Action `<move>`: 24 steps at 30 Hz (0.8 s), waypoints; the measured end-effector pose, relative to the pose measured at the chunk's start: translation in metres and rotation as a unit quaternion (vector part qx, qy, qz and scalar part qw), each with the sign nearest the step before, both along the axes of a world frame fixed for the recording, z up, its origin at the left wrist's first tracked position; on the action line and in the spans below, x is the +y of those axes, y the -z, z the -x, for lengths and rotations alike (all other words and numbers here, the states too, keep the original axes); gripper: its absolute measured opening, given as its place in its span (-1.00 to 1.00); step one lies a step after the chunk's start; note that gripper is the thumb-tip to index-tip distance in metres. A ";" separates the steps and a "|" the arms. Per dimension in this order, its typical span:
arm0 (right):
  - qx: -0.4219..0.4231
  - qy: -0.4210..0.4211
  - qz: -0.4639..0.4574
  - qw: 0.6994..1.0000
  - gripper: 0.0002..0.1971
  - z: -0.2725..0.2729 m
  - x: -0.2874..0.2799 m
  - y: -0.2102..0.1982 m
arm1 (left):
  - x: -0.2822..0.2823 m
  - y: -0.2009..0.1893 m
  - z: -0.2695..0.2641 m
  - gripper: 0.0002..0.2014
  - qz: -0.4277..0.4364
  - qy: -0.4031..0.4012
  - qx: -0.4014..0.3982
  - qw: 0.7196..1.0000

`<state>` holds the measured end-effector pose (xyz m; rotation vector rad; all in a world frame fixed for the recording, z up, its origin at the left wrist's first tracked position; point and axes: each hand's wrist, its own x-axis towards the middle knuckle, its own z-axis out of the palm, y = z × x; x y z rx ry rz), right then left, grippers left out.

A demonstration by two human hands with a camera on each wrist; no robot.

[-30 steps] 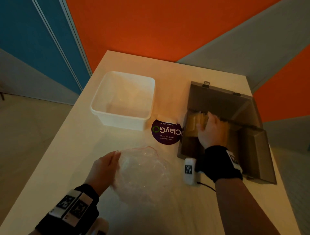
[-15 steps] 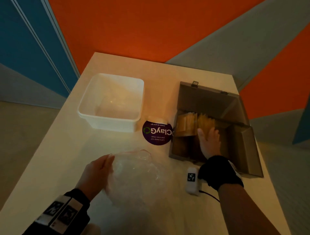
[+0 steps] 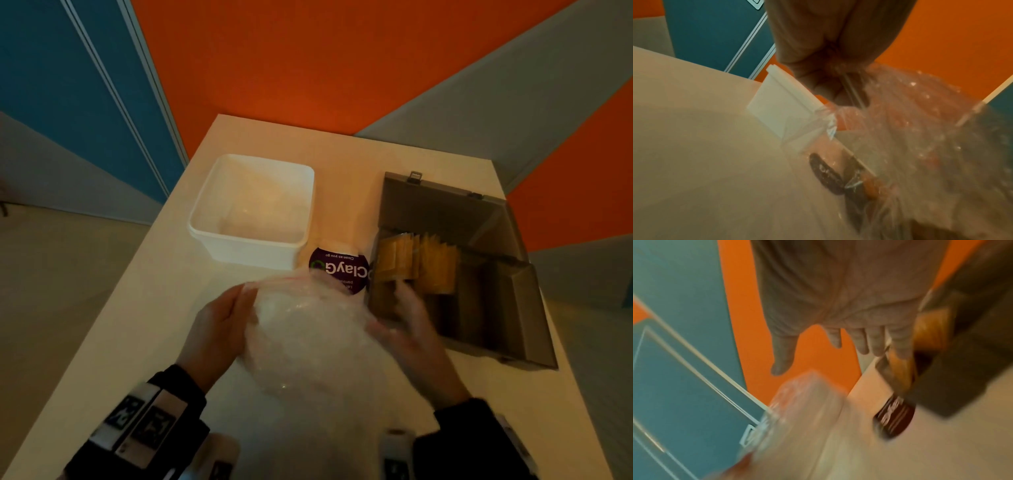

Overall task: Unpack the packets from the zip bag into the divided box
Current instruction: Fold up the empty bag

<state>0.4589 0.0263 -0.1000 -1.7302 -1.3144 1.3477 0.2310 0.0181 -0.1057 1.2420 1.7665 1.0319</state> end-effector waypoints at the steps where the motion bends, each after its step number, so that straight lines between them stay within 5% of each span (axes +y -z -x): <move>1: 0.040 -0.008 0.031 0.999 -0.17 0.010 -0.008 0.001 | 0.000 -0.005 -0.003 -0.75 -0.009 -0.002 -0.026 1.000; 5: 0.187 0.038 0.057 0.980 -0.34 0.031 -0.020 0.016 | -0.008 -0.021 -0.014 -0.78 0.017 0.000 -0.176 0.984; 7: 0.168 0.048 0.025 0.984 -0.47 0.031 -0.020 0.017 | -0.014 -0.022 -0.011 -0.87 0.023 0.017 -0.181 0.983; 11: 0.013 0.011 -0.074 0.997 -0.72 0.025 -0.020 0.002 | -0.019 -0.016 0.006 -0.87 0.004 0.047 -0.060 0.997; 17: -0.126 -0.030 -0.163 0.978 -0.83 0.002 -0.021 -0.013 | -0.025 -0.029 0.027 -0.68 -0.065 0.054 0.127 0.988; 24: -0.140 -0.064 -0.112 0.982 -0.66 -0.010 -0.023 -0.028 | -0.045 -0.044 0.021 -0.55 -0.161 0.194 0.211 0.944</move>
